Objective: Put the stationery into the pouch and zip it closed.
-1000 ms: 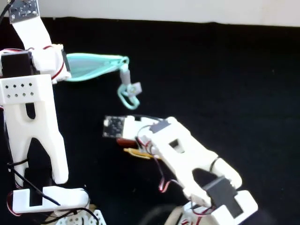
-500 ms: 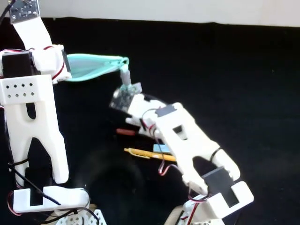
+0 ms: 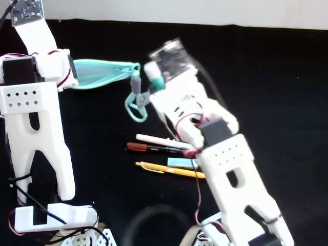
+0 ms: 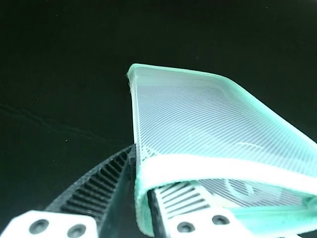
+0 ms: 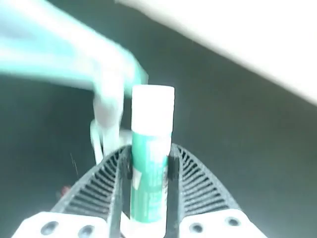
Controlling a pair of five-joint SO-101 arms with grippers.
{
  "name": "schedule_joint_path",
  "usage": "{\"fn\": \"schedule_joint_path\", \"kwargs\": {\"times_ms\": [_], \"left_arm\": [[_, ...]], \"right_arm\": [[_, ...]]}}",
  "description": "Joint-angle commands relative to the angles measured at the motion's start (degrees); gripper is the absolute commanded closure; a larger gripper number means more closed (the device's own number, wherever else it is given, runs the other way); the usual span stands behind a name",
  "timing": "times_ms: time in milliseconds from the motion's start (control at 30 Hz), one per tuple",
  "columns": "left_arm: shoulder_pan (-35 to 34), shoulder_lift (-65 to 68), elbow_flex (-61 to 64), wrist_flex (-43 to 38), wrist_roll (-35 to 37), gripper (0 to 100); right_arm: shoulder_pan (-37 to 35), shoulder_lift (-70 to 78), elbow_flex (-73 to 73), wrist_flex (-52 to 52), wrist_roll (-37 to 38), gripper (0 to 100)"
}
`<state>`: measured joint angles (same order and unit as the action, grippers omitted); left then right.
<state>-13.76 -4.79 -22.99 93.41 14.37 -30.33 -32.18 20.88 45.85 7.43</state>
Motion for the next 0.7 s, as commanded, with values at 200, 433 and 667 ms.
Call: {"fn": "schedule_joint_path", "kwargs": {"times_ms": [200,433,667], "left_arm": [[-0.31,-1.63,-2.24,0.97,-0.18,99],[-0.31,-1.63,-2.42,0.79,1.49,99],[-0.31,-1.63,-2.51,0.44,4.84,99]], "right_arm": [[-8.40,0.92,-15.60,-11.03,-17.41,99.1],[-12.88,9.89,-20.79,-14.46,-22.15,99.1],[-14.81,17.54,-23.78,-14.73,-24.88,99.1]]}}
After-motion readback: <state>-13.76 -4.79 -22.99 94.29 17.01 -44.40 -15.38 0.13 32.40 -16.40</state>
